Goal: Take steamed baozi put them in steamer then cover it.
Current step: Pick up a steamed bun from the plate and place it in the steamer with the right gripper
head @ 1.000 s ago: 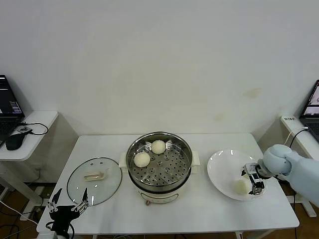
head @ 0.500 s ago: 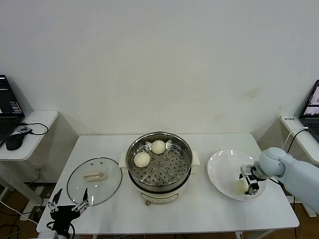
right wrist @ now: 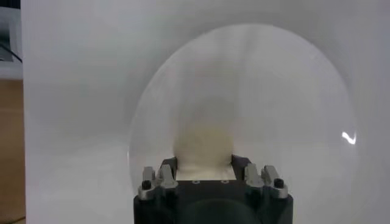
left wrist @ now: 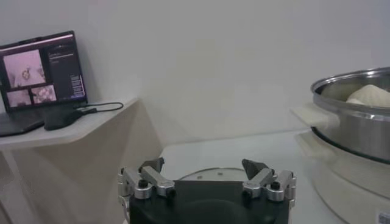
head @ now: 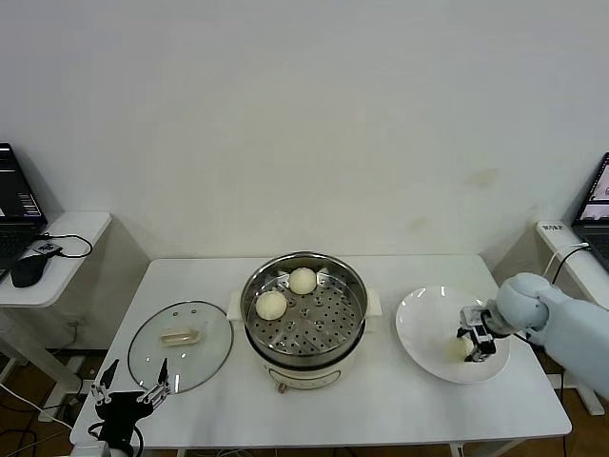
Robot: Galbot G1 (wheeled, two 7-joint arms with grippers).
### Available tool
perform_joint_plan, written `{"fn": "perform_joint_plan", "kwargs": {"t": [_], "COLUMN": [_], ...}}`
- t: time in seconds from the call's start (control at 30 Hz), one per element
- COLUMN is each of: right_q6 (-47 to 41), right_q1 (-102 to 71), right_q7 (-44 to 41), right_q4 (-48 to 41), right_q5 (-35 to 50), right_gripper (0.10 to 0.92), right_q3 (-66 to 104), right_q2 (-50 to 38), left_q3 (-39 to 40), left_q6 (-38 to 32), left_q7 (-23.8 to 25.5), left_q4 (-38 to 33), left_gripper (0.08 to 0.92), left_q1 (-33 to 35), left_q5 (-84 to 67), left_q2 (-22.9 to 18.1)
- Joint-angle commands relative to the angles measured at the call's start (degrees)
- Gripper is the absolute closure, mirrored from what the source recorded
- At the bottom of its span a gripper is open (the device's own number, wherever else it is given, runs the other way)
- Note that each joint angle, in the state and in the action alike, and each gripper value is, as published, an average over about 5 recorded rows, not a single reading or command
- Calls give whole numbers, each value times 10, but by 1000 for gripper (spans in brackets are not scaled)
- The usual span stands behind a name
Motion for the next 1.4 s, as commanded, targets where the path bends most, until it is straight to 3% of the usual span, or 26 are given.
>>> {"fn": "perform_joint_plan", "kwargs": {"t": [0.03, 0.3, 0.57, 0.87, 1.1, 1.4], "right_q6": [-5, -25, -39, -49, 16, 113], "right_q1": [110, 276, 443, 456, 419, 401], "right_q7": [-20, -24, -9, 30, 38, 32], "right_q4": [25, 43, 70, 104, 109, 92], "right_q5": [48, 121, 193, 251, 232, 149], "right_gripper": [459, 457, 457, 450, 448, 448], "right_q3": [-34, -95, -200, -247, -287, -345], "right_q2": [-11, 15, 111, 221, 272, 319], "left_q3": [1, 2, 0, -8, -9, -11], "left_q6": [0, 0, 0, -2, -3, -3], "left_q7": [0, 0, 0, -1, -1, -1], "left_q4": [-4, -14, -23, -28, -29, -30], "left_gripper": [177, 177, 177, 177, 177, 177], "left_q1": [0, 2, 6, 13, 11, 5], "left_q5": [0, 0, 0, 0, 4, 5], "left_q2": [1, 3, 2, -5, -20, -28]}}
